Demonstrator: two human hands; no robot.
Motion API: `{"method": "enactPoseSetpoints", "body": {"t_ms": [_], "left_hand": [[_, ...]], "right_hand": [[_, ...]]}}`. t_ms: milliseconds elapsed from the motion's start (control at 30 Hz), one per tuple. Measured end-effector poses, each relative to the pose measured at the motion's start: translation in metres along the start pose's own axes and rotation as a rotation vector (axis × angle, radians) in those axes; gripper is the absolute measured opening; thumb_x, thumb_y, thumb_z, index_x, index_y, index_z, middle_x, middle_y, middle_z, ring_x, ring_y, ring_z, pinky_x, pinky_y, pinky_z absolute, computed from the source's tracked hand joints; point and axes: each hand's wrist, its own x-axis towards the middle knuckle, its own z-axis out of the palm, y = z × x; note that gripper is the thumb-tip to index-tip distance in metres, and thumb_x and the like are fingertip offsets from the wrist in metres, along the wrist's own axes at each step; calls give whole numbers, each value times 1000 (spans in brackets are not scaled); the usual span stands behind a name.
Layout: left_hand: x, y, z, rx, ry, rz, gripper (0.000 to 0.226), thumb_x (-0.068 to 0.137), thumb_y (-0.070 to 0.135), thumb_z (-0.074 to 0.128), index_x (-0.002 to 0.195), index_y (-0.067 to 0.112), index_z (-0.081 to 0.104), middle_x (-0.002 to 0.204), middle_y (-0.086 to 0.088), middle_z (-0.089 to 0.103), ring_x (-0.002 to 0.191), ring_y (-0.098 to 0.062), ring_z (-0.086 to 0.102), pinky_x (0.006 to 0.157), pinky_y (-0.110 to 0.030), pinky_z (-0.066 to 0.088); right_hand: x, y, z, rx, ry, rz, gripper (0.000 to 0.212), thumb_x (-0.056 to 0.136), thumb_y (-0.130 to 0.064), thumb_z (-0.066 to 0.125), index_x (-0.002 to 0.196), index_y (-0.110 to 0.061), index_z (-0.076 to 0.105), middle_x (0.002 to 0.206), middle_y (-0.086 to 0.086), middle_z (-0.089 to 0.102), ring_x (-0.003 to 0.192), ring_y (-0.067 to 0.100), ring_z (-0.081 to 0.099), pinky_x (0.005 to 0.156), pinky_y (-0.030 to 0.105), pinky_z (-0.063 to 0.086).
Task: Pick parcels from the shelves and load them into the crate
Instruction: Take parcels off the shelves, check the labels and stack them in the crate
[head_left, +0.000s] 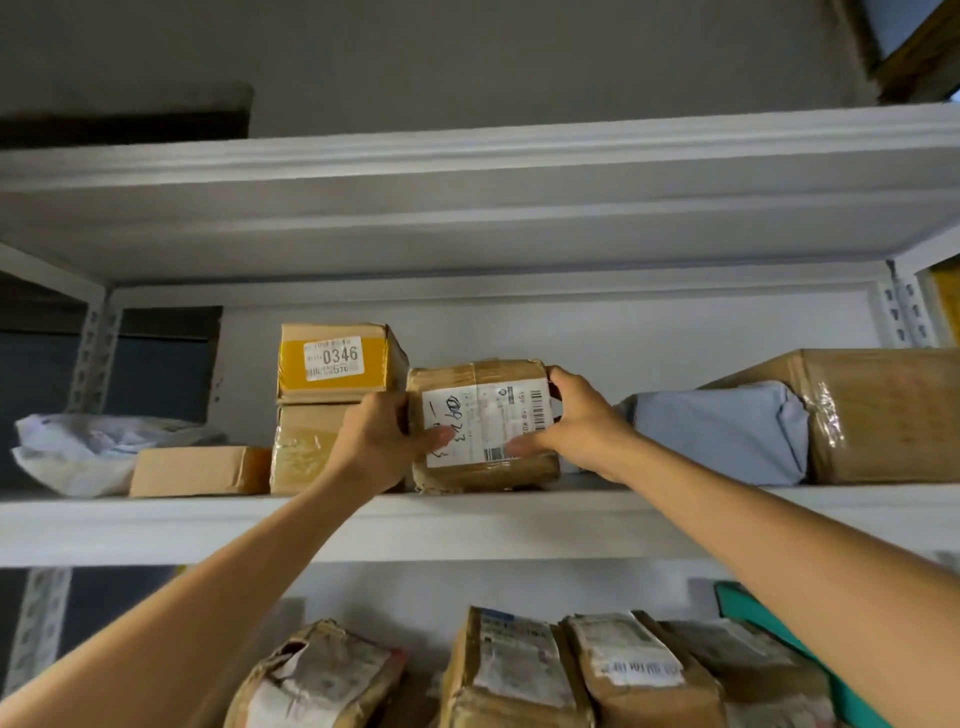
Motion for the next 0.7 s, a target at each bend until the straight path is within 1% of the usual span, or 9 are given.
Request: {"method": "enactPoseSetpoints", "body": {"t_ms": [100, 167, 200, 333, 400, 500, 567, 633, 700], "left_hand": [[-6, 6, 1, 146, 85, 73, 33, 78, 21, 80, 108, 13, 70, 107, -3, 74, 80, -9, 65, 52, -5, 44], [-10, 13, 3, 206, 151, 118, 36, 75, 21, 82, 107, 12, 69, 107, -4, 74, 84, -13, 68, 59, -11, 49], [-11, 17, 4, 216, 167, 126, 37, 74, 21, 83, 107, 12, 68, 107, -4, 74, 86, -16, 69, 62, -15, 51], [-12, 23, 8, 173, 180, 116, 37, 73, 16, 83, 106, 10, 67, 107, -4, 73, 88, -17, 69, 56, -8, 44], [-13, 23, 8, 135, 184, 114, 39, 73, 15, 83, 108, 9, 67, 107, -5, 73, 89, -18, 69, 63, -12, 50], [-15, 24, 6, 154, 180, 106, 43, 72, 17, 84, 110, 9, 65, 106, -4, 73, 88, -19, 66, 71, -25, 56], [-17, 25, 5, 186, 172, 99, 45, 71, 19, 85, 110, 10, 63, 107, -3, 72, 86, -17, 63, 68, -21, 54], [-20, 27, 6, 217, 163, 90, 52, 70, 19, 86, 113, 11, 59, 110, -4, 70, 88, -16, 61, 67, -17, 49], [-24, 30, 8, 229, 150, 61, 65, 68, 18, 86, 124, 12, 52, 118, -6, 64, 99, -21, 59, 79, -26, 49]], "right_hand": [[2, 2, 3, 4, -10, 30, 71, 64, -2, 86, 125, -17, 52, 111, -5, 65, 106, 12, 60, 90, 31, 53], [1, 5, 3, 9, -8, 41, 71, 65, -2, 86, 126, -15, 52, 115, -1, 65, 110, 16, 59, 95, 36, 52], [-2, 7, 3, 14, 3, 51, 73, 65, -2, 86, 127, -14, 51, 117, 1, 65, 111, 17, 59, 96, 39, 51], [-8, 8, 6, 0, 53, 100, 72, 64, -5, 87, 126, -10, 50, 120, 5, 64, 113, 21, 59, 97, 40, 51], [-9, 7, 6, -44, 60, 109, 70, 65, -7, 88, 125, -10, 51, 121, 4, 64, 113, 22, 59, 97, 39, 51], [-13, 2, 1, -134, 51, 100, 65, 65, -11, 88, 122, -10, 56, 118, 5, 66, 109, 22, 62, 96, 36, 51], [-20, -1, -6, -171, 32, 113, 60, 68, -15, 88, 120, -10, 58, 116, 7, 68, 107, 22, 63, 94, 35, 52], [-29, -5, -16, -215, 27, 133, 65, 69, -23, 87, 125, -10, 57, 116, 7, 66, 105, 22, 63, 91, 34, 51], [-39, -9, -29, -256, 59, 110, 65, 71, -28, 86, 127, -11, 56, 114, 5, 66, 99, 18, 63, 84, 27, 50]]}}
